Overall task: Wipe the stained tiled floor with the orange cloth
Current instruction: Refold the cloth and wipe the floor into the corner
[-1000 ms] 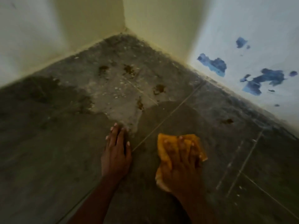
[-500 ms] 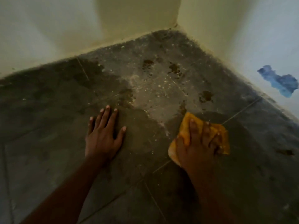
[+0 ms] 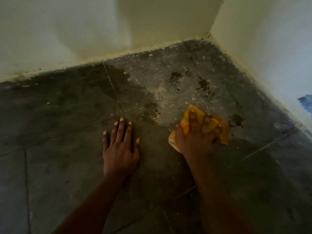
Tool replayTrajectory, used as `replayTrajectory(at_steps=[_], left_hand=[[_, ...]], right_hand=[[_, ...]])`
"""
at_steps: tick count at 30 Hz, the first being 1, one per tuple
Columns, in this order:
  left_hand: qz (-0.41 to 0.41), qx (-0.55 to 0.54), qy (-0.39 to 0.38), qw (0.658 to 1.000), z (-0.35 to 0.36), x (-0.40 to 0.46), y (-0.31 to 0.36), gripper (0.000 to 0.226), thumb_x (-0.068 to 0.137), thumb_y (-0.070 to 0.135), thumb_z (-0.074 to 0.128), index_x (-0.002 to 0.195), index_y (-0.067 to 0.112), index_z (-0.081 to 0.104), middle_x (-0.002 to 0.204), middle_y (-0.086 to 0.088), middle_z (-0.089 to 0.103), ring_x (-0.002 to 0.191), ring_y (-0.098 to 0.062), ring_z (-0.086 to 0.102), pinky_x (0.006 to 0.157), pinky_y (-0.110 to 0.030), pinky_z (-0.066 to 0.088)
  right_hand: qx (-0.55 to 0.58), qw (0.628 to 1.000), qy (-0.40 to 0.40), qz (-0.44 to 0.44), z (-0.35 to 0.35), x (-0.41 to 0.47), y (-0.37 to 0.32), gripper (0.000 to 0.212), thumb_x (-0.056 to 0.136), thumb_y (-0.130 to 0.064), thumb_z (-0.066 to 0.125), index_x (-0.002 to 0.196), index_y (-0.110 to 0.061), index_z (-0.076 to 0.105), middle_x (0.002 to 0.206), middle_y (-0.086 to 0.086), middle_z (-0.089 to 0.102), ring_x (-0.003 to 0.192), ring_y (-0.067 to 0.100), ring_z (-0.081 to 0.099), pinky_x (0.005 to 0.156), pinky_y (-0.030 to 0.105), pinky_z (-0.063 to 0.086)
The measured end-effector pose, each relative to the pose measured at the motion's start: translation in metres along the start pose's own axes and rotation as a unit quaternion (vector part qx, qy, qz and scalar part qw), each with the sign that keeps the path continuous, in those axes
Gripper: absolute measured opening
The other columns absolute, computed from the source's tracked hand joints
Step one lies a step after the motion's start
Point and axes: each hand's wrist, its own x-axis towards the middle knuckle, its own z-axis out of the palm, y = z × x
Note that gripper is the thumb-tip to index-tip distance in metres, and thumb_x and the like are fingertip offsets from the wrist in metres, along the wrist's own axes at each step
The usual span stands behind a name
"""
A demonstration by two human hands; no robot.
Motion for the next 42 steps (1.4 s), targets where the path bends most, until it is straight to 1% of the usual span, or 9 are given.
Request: replayTrajectory(at_steps=[6,9,13,20,23,27,33,37,42], left_hand=[[-0.004,-0.009,-0.028,1.000,-0.016,0.006,0.005,0.066,0.104,0.056,0.022,0.166,0.033,0.021,0.177,0.001,0.001,0.163,-0.020,0.003,0.131,-0.053,0.010],[0.007,-0.019,-0.055,0.998,-0.020,0.031,-0.009,0.068,0.101,0.064,0.016,0.165,0.042,0.017,0.177,0.002,-0.001,0.163,-0.022,0.002,0.131,-0.049,0.010],[0.025,0.007,-0.037,0.999,-0.019,0.086,-0.035,0.067,0.099,0.069,0.010,0.163,0.051,0.008,0.177,0.004,-0.004,0.163,-0.022,-0.002,0.131,-0.049,0.007],[0.005,0.013,0.005,1.000,-0.021,0.094,-0.032,0.070,0.103,0.062,0.019,0.167,0.034,0.018,0.176,0.004,0.006,0.163,-0.020,0.007,0.131,-0.048,0.013],[-0.001,0.010,-0.011,1.000,-0.020,0.093,-0.032,0.071,0.104,0.063,0.016,0.168,0.031,0.013,0.176,0.004,0.001,0.163,-0.018,0.001,0.132,-0.047,0.009],[0.007,0.022,-0.019,1.000,-0.015,0.094,-0.034,0.073,0.104,0.063,0.012,0.168,0.029,0.004,0.176,0.004,-0.006,0.163,-0.017,-0.006,0.132,-0.046,0.004],[0.014,0.033,-0.016,0.999,-0.013,0.099,-0.038,0.077,0.103,0.058,0.016,0.168,0.017,0.014,0.177,-0.002,0.003,0.163,-0.020,0.003,0.131,-0.047,0.009],[0.017,0.016,-0.029,0.999,-0.015,0.106,-0.038,0.075,0.103,0.056,0.019,0.168,0.020,0.007,0.176,0.002,-0.004,0.163,-0.016,-0.004,0.132,-0.046,0.005],[0.011,0.025,-0.028,0.999,-0.015,0.130,-0.042,0.072,0.104,0.052,0.013,0.168,0.020,0.004,0.176,0.002,-0.003,0.163,-0.015,-0.003,0.132,-0.046,0.006]], right_hand=[[-0.045,0.974,-0.029,-0.220,0.006,-0.061,-0.006,0.080,0.087,-0.083,0.032,0.157,-0.061,-0.001,0.175,-0.001,-0.001,0.157,0.048,-0.003,0.121,0.074,0.009],[-0.038,0.989,-0.048,-0.137,-0.011,-0.047,0.030,0.084,0.084,-0.088,0.029,0.153,-0.064,-0.014,0.174,-0.002,-0.013,0.158,0.044,-0.012,0.123,0.071,0.002],[0.010,0.999,-0.029,-0.022,0.005,0.029,-0.051,0.082,0.090,-0.085,0.030,0.157,-0.057,-0.007,0.172,0.006,-0.020,0.153,0.053,-0.019,0.119,0.076,-0.002],[-0.044,0.963,-0.058,-0.260,-0.001,-0.015,-0.045,0.074,0.092,-0.081,0.027,0.151,-0.067,-0.015,0.172,-0.005,-0.022,0.156,0.045,-0.017,0.123,0.070,0.006],[-0.046,0.976,-0.069,-0.202,-0.008,-0.003,-0.017,0.078,0.092,-0.081,0.031,0.149,-0.066,-0.020,0.170,-0.006,-0.028,0.157,0.041,-0.017,0.125,0.068,0.005],[-0.001,0.997,-0.038,-0.061,0.006,0.063,-0.096,0.078,0.094,-0.080,0.030,0.154,-0.059,-0.015,0.172,0.005,-0.019,0.155,0.050,-0.014,0.121,0.073,0.006],[-0.053,0.957,-0.025,-0.285,0.026,0.043,-0.148,0.069,0.091,-0.076,0.025,0.156,-0.064,0.008,0.175,-0.003,-0.001,0.158,0.045,0.002,0.125,0.065,0.012],[-0.021,0.978,-0.015,-0.206,0.016,0.081,-0.113,0.066,0.092,-0.075,0.022,0.153,-0.066,-0.002,0.175,-0.005,0.002,0.159,0.040,0.005,0.127,0.061,0.009],[0.021,0.993,0.025,-0.116,0.023,0.105,-0.159,0.066,0.097,-0.068,0.041,0.157,-0.059,0.014,0.175,0.003,0.005,0.158,0.045,0.000,0.125,0.065,0.002]])
